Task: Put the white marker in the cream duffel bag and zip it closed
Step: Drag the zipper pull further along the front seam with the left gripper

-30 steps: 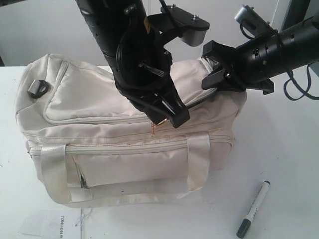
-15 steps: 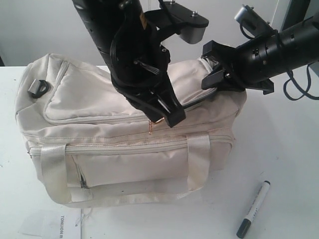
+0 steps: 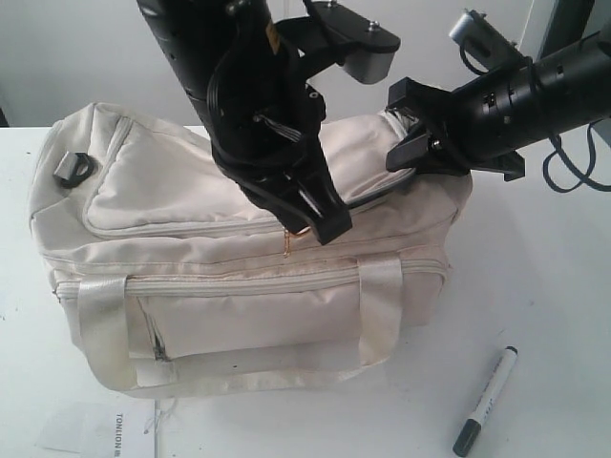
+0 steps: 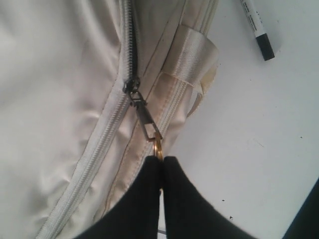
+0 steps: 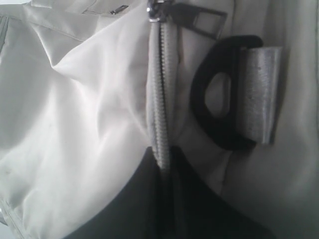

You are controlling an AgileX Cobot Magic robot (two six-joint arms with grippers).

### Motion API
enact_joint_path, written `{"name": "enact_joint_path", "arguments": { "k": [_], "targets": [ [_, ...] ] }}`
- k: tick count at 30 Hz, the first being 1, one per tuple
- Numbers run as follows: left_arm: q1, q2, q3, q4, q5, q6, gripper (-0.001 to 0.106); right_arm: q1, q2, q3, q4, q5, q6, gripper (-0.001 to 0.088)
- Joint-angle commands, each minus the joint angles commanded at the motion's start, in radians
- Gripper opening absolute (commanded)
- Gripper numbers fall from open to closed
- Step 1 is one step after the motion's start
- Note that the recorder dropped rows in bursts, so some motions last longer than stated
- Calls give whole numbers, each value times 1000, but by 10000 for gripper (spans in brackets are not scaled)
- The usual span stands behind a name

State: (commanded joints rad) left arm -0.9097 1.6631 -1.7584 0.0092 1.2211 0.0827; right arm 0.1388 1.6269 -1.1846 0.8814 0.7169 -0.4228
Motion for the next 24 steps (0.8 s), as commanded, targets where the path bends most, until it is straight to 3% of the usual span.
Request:
{"name": "enact_joint_path", "arguments": {
  "k": [16, 24],
  "targets": [
    [0, 0, 0, 0, 0, 20, 0, 0, 0, 0, 0, -4, 0, 0],
    [2, 0, 0, 59, 0, 22, 0, 0, 0, 0, 0, -6, 0, 0]
  ]
}}
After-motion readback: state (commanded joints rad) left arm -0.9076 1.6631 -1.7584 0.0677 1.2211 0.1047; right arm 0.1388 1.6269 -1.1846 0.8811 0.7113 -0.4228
